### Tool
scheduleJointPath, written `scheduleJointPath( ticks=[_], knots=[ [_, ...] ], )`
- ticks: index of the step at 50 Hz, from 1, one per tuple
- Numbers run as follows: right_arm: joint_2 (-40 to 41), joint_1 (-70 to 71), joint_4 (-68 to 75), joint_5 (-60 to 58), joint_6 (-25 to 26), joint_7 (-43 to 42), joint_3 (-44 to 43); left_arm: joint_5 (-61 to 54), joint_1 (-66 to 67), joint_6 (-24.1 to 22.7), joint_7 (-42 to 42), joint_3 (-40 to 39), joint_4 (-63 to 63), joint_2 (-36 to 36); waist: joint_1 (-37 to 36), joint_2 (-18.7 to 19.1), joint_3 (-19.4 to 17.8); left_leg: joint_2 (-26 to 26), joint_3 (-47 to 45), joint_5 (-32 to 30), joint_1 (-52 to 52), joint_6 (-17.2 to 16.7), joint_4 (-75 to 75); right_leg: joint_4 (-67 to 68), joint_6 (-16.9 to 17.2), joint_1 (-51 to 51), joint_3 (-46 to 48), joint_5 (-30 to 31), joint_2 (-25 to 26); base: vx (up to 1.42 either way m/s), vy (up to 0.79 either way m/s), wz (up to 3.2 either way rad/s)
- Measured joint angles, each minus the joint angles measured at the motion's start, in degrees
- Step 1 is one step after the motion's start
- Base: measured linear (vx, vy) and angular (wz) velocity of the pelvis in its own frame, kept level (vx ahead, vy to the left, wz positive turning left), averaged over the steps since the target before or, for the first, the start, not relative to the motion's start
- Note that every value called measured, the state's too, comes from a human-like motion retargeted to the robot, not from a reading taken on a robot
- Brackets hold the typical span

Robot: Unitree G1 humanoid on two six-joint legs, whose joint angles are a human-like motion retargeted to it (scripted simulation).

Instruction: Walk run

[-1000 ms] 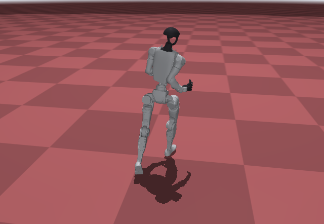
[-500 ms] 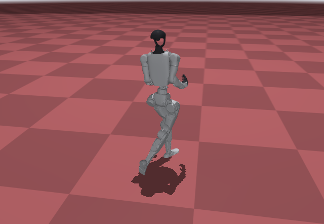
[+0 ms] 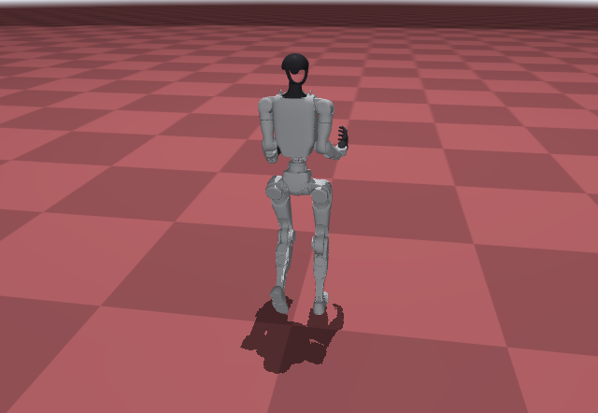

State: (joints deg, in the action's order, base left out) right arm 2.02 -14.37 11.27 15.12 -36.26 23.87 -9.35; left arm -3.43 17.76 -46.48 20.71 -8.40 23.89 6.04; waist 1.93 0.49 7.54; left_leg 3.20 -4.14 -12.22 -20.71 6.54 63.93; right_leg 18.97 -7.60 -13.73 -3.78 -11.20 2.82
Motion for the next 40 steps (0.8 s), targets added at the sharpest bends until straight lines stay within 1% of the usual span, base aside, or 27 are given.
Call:
scheduleJointPath(
  ticks=[2, 3, 5, 7, 10, 12, 13, 14, 15, 16, 17, 18, 20, 22, 23, 25, 27, 28, 30, 32, 33, 34, 35, 36, 37, 38, 40],
  knots=[
    [-1.42, 1.85, -1.65, 1.61, 0.22, 0.99, 1.87, -2.81, 2.92, 1.62, 2.21, -0.43, 1.2, 1.64, -2.59, -1.84, -0.48, 1.23, -3.08, 6.56, -5.35, 2.26, -6.32, -2.88, -0.2, 3.87, -1.3, 3.23, 0.75, 1.24, -0.1, 0.29],
    [-2.61, 2.39, -2.65, 2.43, 0.03, 1.22, 2.17, -3.46, 4.12, 2.06, 3.71, -1.13, 1.44, 1.54, -4.12, -2.82, -0.69, 1.69, -4.63, 8.97, -7.57, 2.63, -11.1, -4.88, 0.44, 5.7, 0.8, 6.62, 0.21, 1.54, -0.19, 0.34],
    [-4.74, 2.33, -4.36, 2.52, -0.62, 1.82, 3.36, -3.27, 6.16, 1.65, 4.76, -2.4, 1.42, 0.1, -9.24, -5.22, -0.7, 4.02, -7.44, 12.21, -10.82, 2.85, -24.26, -9.12, 3.41, 10.33, 4.6, 14.47, -1.07, 1.31, -0.26, -0.08],
    [-5.51, 0.77, -5.32, -0.17, -0.67, 2.65, 3.66, -2.11, 7.04, 0.65, 4.1, -2.57, 1.31, -1.99, -13.12, -6.11, -0.51, 4.9, -11.92, 14.46, -9.91, 3.68, -41.15, -11.8, 7.61, 14.79, 6.09, 22.85, 0.85, 1.21, -0.28, 0.28],
    [-4.97, -1.77, -5.79, -6.55, -0.09, 3.31, 2.67, -1.1, 6.22, 0.36, 2.85, -2.03, 0.02, -2.89, -16.53, -6.61, -0.87, 7.66, -14.07, 15.75, -6.07, 0.12, -58.13, -12.92, 17.04, 20.92, 14.22, 33.42, 1.89, 1.26, -0.37, 0.72],
    [-4.11, -2.28, -5.28, -10.05, -0.56, 2.85, 3.56, -1.23, 4.19, 1.21, 1.05, -1.72, -3.18, -1.51, -18.33, -7.04, -1.89, 4.62, -13.41, 12.02, -6.48, 3.37, -56.8, -7.99, 22.6, 21.7, 12.71, 38.83, 4.26, 1.2, -0.97, 0.2],
    [-3.91, -2.18, -4.52, -11.29, -0.82, 2.52, 4.26, -1.42, 2.68, 2.02, -0.36, -1.53, -5.12, -0.73, -19.08, -8.13, -2.71, 2.07, -12.14, 13.08, -7.64, 7.18, -52.71, -2.64, 22.6, 20.55, 13.7, 40.52, 4.79, 1.41, -1.42, 0.68],
    [-3.43, -2.64, -3.57, -12.29, -1.24, 2.9, 4.91, -1.38, 1.51, 2.57, -1.94, -1.19, -7.13, 0.06, -17.14, -8.56, -2.51, 3.46, -8.06, 17.09, -7.86, 8.46, -47.24, 4.29, 22.6, 18.41, 14.44, 41.13, 5.86, 1.62, -1.36, 1.75],
    [-2.82, -3.4, -2.52, -13.18, -1.74, 3.62, 5.54, -1.23, 0.51, 2.97, -3.61, -0.76, -9.16, 0.85, -13.86, -8.64, -1.8, 6.8, -2.59, 22.58, -7.6, 8.46, -41.09, 12.03, 22.6, 15.78, 15.05, 41.2, 7.18, 1.72, -0.32, 2.08],
    [-2.34, -4.82, -0.25, -14.02, -2.34, 5.12, 4.75, -1.22, -1.26, 2.49, -5.53, 0.04, -9.43, 1.56, -13.4, -6.76, 0.01, 7.46, 4.61, 23.85, -9.1, 8.46, -37.6, 15.9, 21.29, 12.81, 13.45, 39.61, 9.77, 1.67, 0.3, 1.58],
    [-2.03, -5.99, 2.07, -14.75, -2.65, 6.34, 4.3, -1.65, -3.51, 2.29, -6.74, -0.1, -9.47, 2.22, -12.76, -5.08, 1.46, 6.8, 8.17, 25.61, -10.05, 8.46, -33.95, 20.31, 20.13, 9.67, 11.72, 36.67, 11.22, 1.47, 0.53, 0.59],
    [-2.09, -6.65, 4.51, -15.24, -2.35, 7.0, 4.54, -2.97, -6.69, 2.64, -6.57, -2.14, -9.03, 2.77, -11.76, -3.84, 2.2, 3.5, 4.42, 28.33, -9.87, 8.46, -29.99, 25.79, 19.25, 6.19, 9.73, 31.01, 10.39, 1.35, 0.13, 0.17],
    [-3.2, -8.19, 7.51, -14.24, -1.61, 6.85, 7.03, -6.41, -10.85, 3.86, -7.38, 0.4, -9.91, 4.12, -12.65, -2.14, 3.34, -0.29, 0.42, 31.69, -5.38, 8.46, -29.7, 29.39, 12.76, 0.63, 7.52, 24.59, 7.21, 1.25, 0.01, -0.15],
    [-5.0, -10.74, 7.47, -12.24, -1.44, 6.82, 4.96, -10.21, -11.75, 4.53, -6.69, 4.32, -11.85, 2.85, -11.83, -0.34, 3.96, 0.83, 2.46, 30.02, 0.59, 8.46, -34.83, 24.45, 7.28, -3.03, 6.71, 19.09, 3.44, 1.06, 0.14, 1.21],
    [-5.21, -11.83, 7.15, -12.41, -1.63, 6.97, 2.69, -10.91, -11.88, 4.71, -5.74, 5.53, -12.53, 1.77, -10.74, 0.27, 3.69, 2.48, 4.46, 27.67, 2.79, 8.46, -37.06, 21.23, 6.34, -4.92, 6.43, 17.36, 1.09, 1.19, 0.04, 2.06],
    [-5.73, -14.24, 6.16, -14.46, -2.36, 6.02, -1.3, -9.88, -11.55, 4.5, -4.26, 7.49, -13.66, -0.92, -7.42, 1.02, 3.44, 5.1, 6.83, 21.44, 7.5, 8.46, -41.5, 12.22, 7.81, -7.42, 6.52, 15.38, -4.65, 1.3, 0.01, 2.37],
    [-5.85, -16.44, 5.07, -17.87, -3.29, 3.36, -3.86, -7.44, -10.54, 4.13, -3.06, 7.66, -14.53, -3.75, -3.59, 0.82, 3.2, 6.37, 8.99, 14.91, 12.29, 6.74, -44.33, 1.22, 8.57, -8.66, 4.81, 13.44, -7.25, 1.16, -0.1, 2.23],
    [-5.66, -17.2, 4.51, -19.63, -3.68, 1.69, -4.76, -6.29, -9.92, 4.07, -2.57, 7.22, -14.85, -4.97, -1.83, 0.59, 3.13, 6.29, 9.53, 11.8, 14.59, 5.64, -45.19, -4.06, 7.35, -8.78, 3.18, 11.36, -7.3, 1.25, -0.29, 1.93],
    [-4.61, -17.45, 3.34, -24.37, -4.15, -3.72, -5.68, -4.47, -9.09, 4.69, -2.3, 5.87, -15.13, -6.6, 1.11, 0.91, 2.74, 4.61, 10.45, 5.69, 18.29, 3.37, -45.64, -13.2, 8.17, -7.63, -7.16, 6.32, -5.39, 0.99, -0.29, 1.54],
    [-3.51, -16.49, 1.59, -27.71, -4.32, -9.15, -6.15, -4.17, -8.65, 5.12, -2.44, 4.86, -15.3, -6.94, 1.23, 0.4, 1.54, 4.47, 11.01, 0.48, 20.0, 0.51, -41.42, -16.48, 12.16, -6.54, -11.85, 5.3, -6.45, 0.83, -0.29, 1.24],
    [-2.96, -15.85, 0.6, -28.58, -4.35, -11.34, -6.26, -4.45, -8.38, 5.15, -2.6, 4.59, -15.24, -7.03, 2.47, -0.52, 0.61, 5.63, 12.28, -2.02, 20.09, -1.18, -36.78, -15.69, 15.4, -6.07, -11.53, 8.28, -7.45, 1.08, -0.44, 1.81],
    [-2.52, -15.22, -0.38, -28.53, -4.42, -12.72, -5.84, -4.61, -7.93, 5.11, -2.71, 4.25, -15.08, -7.18, 3.56, -0.65, 0.57, 5.96, 13.35, -4.74, 18.55, -3.57, -30.75, -13.62, 14.57, -6.22, -8.38, 6.99, -8.01, 1.15, -0.5, 2.07],
    [-2.14, -14.59, -1.37, -28.02, -4.52, -13.69, -5.16, -4.72, -7.4, 5.03, -2.8, 3.87, -14.88, -7.37, 4.57, -0.38, 0.97, 5.87, 14.34, -7.56, 16.19, -6.32, -24.03, -10.91, 11.71, -6.69, -3.8, 3.57, -8.35, 1.25, -0.61, 1.3],
    [-1.99, -14.8, -2.01, -26.2, -5.02, -13.7, -2.93, -3.38, -5.68, 4.0, -1.78, 2.23, -14.15, -6.86, 3.62, -0.46, 0.88, 4.46, 9.68, -8.95, 13.95, -6.07, -16.48, -6.26, 9.0, -5.71, -5.34, 3.23, -4.89, 1.35, -0.67, 0.77],
    [-1.75, -14.43, -2.23, -23.8, -5.73, -13.54, -1.39, -1.57, -4.36, 2.98, -0.7, 0.57, -12.79, -6.06, 2.54, -0.4, 1.17, 2.4, 6.19, -8.91, 10.8, -5.76, -9.15, -2.74, 7.48, -5.04, -6.15, 2.29, -2.75, 1.38, -0.6, 0.59],
    [-1.31, -12.91, -1.62, -20.23, -6.87, -13.06, -1.25, 1.19, -3.86, 1.99, 0.5, -1.13, -10.17, -4.69, 1.21, -0.05, 2.25, -0.96, 5.06, -6.01, 5.82, -5.32, -2.27, -1.51, 8.33, -4.97, -5.48, 0.16, -3.22, 1.07, -0.33, 1.29],
    [-0.68, -8.26, 1.19, -11.24, -6.54, -8.74, -3.03, 6.95, -2.53, 1.65, -2.29, -1.98, -5.0, -0.12, 1.43, 0.72, 3.07, -3.97, 3.13, 3.39, -0.44, -0.92, 2.62, -2.34, 7.03, -2.86, 2.43, -0.08, -4.43, 0.7, -0.05, 1.6]
  ],
)
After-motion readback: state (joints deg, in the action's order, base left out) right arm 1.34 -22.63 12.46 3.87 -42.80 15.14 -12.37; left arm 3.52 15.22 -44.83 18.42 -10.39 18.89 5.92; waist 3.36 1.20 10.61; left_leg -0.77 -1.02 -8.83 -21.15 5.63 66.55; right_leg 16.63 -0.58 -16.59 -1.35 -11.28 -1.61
